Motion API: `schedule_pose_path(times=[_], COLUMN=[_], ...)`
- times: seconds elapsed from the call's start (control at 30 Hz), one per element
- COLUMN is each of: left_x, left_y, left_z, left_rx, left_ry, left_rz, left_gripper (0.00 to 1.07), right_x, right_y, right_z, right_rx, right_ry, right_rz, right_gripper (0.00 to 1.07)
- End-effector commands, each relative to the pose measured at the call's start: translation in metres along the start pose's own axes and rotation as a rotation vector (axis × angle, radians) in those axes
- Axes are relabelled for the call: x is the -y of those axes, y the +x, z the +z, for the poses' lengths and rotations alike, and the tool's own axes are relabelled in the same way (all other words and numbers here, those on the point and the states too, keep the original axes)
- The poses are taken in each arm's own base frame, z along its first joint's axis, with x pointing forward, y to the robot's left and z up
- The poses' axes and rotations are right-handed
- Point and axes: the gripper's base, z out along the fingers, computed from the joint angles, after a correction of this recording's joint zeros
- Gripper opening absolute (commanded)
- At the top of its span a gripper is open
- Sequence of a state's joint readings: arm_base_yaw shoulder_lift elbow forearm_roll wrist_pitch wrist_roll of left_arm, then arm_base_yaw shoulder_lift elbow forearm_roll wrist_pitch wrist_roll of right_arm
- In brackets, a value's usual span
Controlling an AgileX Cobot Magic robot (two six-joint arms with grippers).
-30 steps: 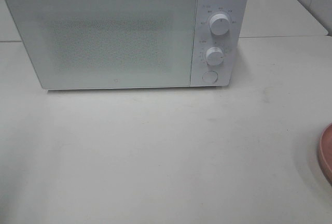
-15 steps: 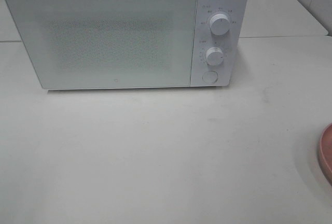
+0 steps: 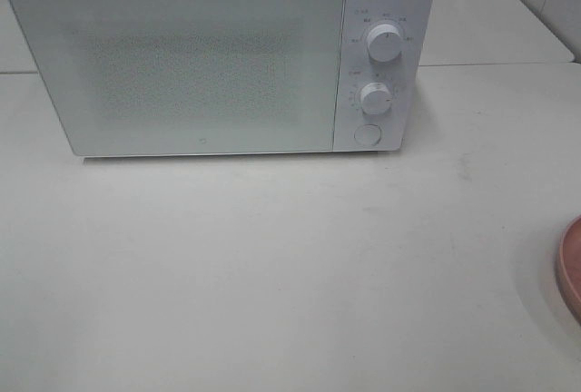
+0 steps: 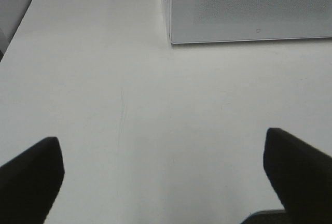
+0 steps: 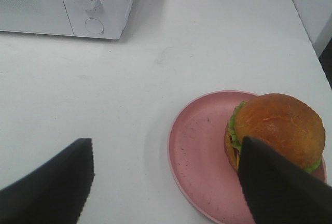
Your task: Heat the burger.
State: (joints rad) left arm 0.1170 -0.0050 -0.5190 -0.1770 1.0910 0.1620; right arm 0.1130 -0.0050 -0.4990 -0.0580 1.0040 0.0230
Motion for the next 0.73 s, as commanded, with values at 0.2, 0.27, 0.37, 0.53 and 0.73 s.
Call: schedule_pose_path(times=[0.2, 0.27, 0.37, 0.53, 0.73], left_x=[0.0009, 0.0009, 0.0009, 0.0009, 0.0009], left_y=[0.0006, 0.0006, 0.0006, 0.0006, 0.0006], left_z=[-0.0032, -0.0032, -0.0032, -0.0032, -0.0032], left_rx=[0.038, 0.038, 0.038, 0.038, 0.038], left_ry=[0.0, 0.0, 0.0, 0.0, 0.0], left_rz=[-0.001, -0.001, -0.001, -0.001, -0.001], left_gripper=[1.0, 1.0, 1.0, 1.0, 1.0], right_x=[0.0, 0.0, 0.0, 0.0, 0.0], right_y=[0.0018, 0.0018, 0.0018, 0.0018, 0.0018], right_z=[-0.0021, -0.0021, -0.0021, -0.0021, -0.0021], right_rx=[0.025, 0.025, 0.025, 0.025, 0.025], right_ry=[0.006, 0.006, 0.006, 0.006, 0.006], right_rz=[0.006, 0.006, 0.006, 0.006, 0.006], right_gripper=[0.75, 0.75, 0.75, 0.75, 0.75])
